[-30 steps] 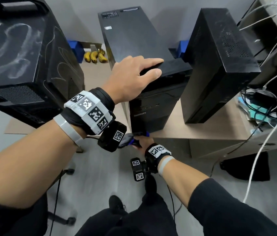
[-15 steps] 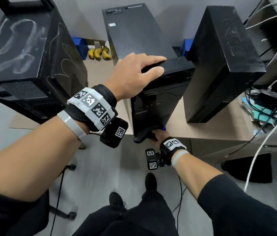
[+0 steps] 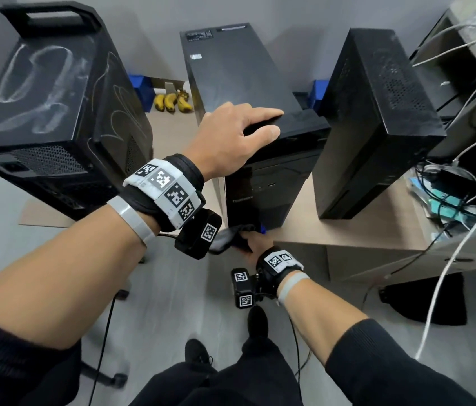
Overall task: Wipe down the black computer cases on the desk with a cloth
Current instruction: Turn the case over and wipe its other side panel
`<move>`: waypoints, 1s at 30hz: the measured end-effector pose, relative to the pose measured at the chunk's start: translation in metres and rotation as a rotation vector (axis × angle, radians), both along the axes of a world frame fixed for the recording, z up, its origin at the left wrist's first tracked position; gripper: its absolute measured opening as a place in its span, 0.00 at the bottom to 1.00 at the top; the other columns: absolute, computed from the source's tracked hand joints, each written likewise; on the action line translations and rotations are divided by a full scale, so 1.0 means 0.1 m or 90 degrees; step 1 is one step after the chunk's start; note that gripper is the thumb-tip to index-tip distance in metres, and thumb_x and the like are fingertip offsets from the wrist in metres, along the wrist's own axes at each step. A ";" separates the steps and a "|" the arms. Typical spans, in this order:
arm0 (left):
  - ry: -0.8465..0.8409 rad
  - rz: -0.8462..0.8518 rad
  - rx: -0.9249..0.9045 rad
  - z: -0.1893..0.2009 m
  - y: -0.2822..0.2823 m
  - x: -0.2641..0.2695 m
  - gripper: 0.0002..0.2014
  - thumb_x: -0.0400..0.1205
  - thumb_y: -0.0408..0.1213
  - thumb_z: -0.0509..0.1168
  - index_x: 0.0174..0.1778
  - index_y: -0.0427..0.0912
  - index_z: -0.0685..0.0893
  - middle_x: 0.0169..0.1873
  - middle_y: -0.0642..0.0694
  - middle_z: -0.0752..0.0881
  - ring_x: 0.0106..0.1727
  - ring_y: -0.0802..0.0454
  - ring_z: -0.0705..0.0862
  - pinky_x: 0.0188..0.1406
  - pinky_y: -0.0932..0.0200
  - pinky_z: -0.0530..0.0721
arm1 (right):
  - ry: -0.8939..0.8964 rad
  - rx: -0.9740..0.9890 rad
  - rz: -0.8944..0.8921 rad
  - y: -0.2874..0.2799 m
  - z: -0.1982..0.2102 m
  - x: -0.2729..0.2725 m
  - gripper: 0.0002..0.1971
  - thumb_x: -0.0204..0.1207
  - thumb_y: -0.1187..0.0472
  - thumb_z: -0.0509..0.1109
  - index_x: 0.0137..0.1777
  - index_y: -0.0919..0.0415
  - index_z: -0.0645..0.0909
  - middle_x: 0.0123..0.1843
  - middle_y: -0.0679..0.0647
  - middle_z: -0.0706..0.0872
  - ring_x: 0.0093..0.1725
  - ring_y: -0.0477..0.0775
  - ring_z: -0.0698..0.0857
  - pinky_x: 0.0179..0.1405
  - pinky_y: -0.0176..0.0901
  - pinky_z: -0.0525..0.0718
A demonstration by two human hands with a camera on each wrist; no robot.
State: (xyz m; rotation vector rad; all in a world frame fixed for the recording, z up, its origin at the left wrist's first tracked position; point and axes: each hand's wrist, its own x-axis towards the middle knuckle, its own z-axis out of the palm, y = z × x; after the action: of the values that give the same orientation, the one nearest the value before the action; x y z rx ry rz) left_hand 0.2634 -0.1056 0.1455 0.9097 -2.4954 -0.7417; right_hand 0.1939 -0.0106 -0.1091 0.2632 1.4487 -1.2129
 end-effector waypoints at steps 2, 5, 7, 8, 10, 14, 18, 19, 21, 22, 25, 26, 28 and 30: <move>0.001 -0.003 0.002 0.01 0.00 -0.01 0.29 0.79 0.66 0.51 0.73 0.64 0.81 0.53 0.53 0.88 0.57 0.52 0.79 0.67 0.38 0.75 | -0.034 -0.039 -0.002 0.00 0.13 0.08 0.20 0.79 0.76 0.68 0.71 0.74 0.76 0.45 0.65 0.85 0.40 0.61 0.85 0.16 0.43 0.84; 0.004 -0.006 0.007 0.01 -0.01 0.00 0.29 0.79 0.66 0.51 0.73 0.63 0.81 0.55 0.54 0.88 0.60 0.51 0.80 0.69 0.37 0.74 | -0.011 -0.095 -0.026 0.07 0.44 -0.18 0.12 0.79 0.75 0.69 0.61 0.69 0.81 0.48 0.66 0.86 0.43 0.62 0.87 0.22 0.46 0.87; 0.003 -0.005 0.007 0.01 -0.01 0.00 0.30 0.79 0.66 0.51 0.73 0.62 0.81 0.55 0.53 0.88 0.60 0.50 0.80 0.68 0.38 0.75 | 0.018 -0.109 -0.062 0.12 0.54 -0.51 0.10 0.78 0.76 0.69 0.57 0.68 0.81 0.48 0.66 0.87 0.43 0.63 0.87 0.25 0.48 0.89; 0.002 -0.005 0.006 0.01 -0.01 0.00 0.30 0.79 0.65 0.51 0.74 0.62 0.81 0.55 0.53 0.88 0.60 0.51 0.79 0.68 0.39 0.75 | 0.026 -0.102 -0.089 0.14 0.52 -0.66 0.10 0.77 0.77 0.68 0.56 0.68 0.81 0.47 0.66 0.87 0.43 0.63 0.87 0.24 0.48 0.89; 0.002 -0.005 0.003 0.01 -0.01 0.00 0.29 0.80 0.65 0.51 0.74 0.61 0.81 0.56 0.51 0.88 0.58 0.51 0.79 0.66 0.41 0.75 | 0.055 -0.052 -0.100 0.17 0.40 -0.85 0.11 0.77 0.78 0.68 0.59 0.71 0.81 0.44 0.65 0.86 0.41 0.62 0.86 0.22 0.46 0.88; 0.010 0.001 0.000 -0.01 -0.01 0.01 0.27 0.81 0.63 0.53 0.74 0.60 0.81 0.53 0.52 0.88 0.52 0.56 0.76 0.61 0.48 0.75 | 0.080 0.066 0.031 0.16 0.07 -0.72 0.14 0.80 0.74 0.66 0.65 0.70 0.79 0.41 0.65 0.85 0.39 0.65 0.86 0.51 0.62 0.90; 0.018 -0.008 0.019 -0.01 -0.03 0.01 0.27 0.81 0.63 0.53 0.73 0.60 0.82 0.52 0.54 0.88 0.55 0.55 0.80 0.65 0.44 0.77 | 0.055 0.048 0.037 0.10 0.14 -0.59 0.14 0.80 0.75 0.68 0.64 0.72 0.77 0.45 0.68 0.85 0.41 0.67 0.85 0.43 0.58 0.91; 0.019 -0.009 0.021 -0.01 -0.03 0.01 0.27 0.81 0.63 0.54 0.73 0.61 0.82 0.53 0.54 0.88 0.57 0.53 0.81 0.66 0.41 0.78 | 0.050 0.029 0.018 0.12 0.25 -0.63 0.12 0.79 0.76 0.68 0.61 0.72 0.78 0.45 0.69 0.84 0.41 0.66 0.85 0.31 0.53 0.91; 0.017 -0.012 0.023 -0.01 -0.04 0.01 0.27 0.81 0.63 0.54 0.73 0.61 0.82 0.53 0.54 0.89 0.59 0.51 0.82 0.66 0.39 0.78 | 0.063 -0.021 -0.025 0.15 0.35 -0.83 0.07 0.79 0.78 0.66 0.54 0.70 0.79 0.42 0.67 0.85 0.40 0.63 0.86 0.22 0.48 0.88; 0.015 -0.012 0.023 -0.02 -0.04 0.00 0.27 0.81 0.63 0.54 0.73 0.61 0.82 0.53 0.54 0.89 0.59 0.50 0.81 0.66 0.40 0.77 | 0.067 -0.043 -0.049 0.16 0.37 -0.95 0.07 0.79 0.78 0.66 0.52 0.69 0.80 0.42 0.66 0.85 0.40 0.61 0.86 0.24 0.49 0.88; 0.017 -0.011 0.023 -0.01 -0.03 0.00 0.27 0.81 0.62 0.55 0.73 0.60 0.82 0.53 0.53 0.89 0.58 0.50 0.81 0.65 0.44 0.77 | 0.088 -0.027 -0.073 0.16 0.31 -1.13 0.08 0.79 0.79 0.65 0.51 0.69 0.79 0.42 0.65 0.84 0.40 0.61 0.86 0.29 0.53 0.87; 0.017 -0.011 0.026 -0.01 -0.03 0.01 0.26 0.81 0.61 0.55 0.73 0.59 0.82 0.52 0.53 0.88 0.57 0.52 0.81 0.64 0.47 0.77 | 0.096 -0.002 -0.066 0.15 0.23 -1.11 0.08 0.79 0.79 0.65 0.53 0.70 0.79 0.42 0.66 0.84 0.39 0.61 0.86 0.26 0.51 0.87; 0.017 -0.011 0.028 -0.01 -0.02 0.01 0.25 0.82 0.59 0.56 0.73 0.58 0.82 0.51 0.52 0.88 0.54 0.55 0.80 0.60 0.53 0.76 | 0.122 0.052 -0.014 0.19 0.10 -0.99 0.10 0.81 0.75 0.65 0.61 0.72 0.78 0.51 0.66 0.84 0.40 0.59 0.86 0.24 0.45 0.87; 0.008 -0.007 0.014 0.01 -0.02 0.02 0.25 0.83 0.58 0.55 0.74 0.59 0.81 0.53 0.53 0.88 0.54 0.56 0.79 0.59 0.55 0.75 | 0.147 0.068 0.083 0.17 -0.02 -0.86 0.20 0.85 0.68 0.63 0.75 0.70 0.71 0.67 0.65 0.81 0.47 0.56 0.85 0.33 0.41 0.88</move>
State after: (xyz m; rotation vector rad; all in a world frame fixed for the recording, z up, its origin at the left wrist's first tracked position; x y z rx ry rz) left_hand 0.2658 -0.1074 0.1465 0.8972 -2.4874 -0.7769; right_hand 0.1081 0.0060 -0.1113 0.1009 1.7061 -1.0888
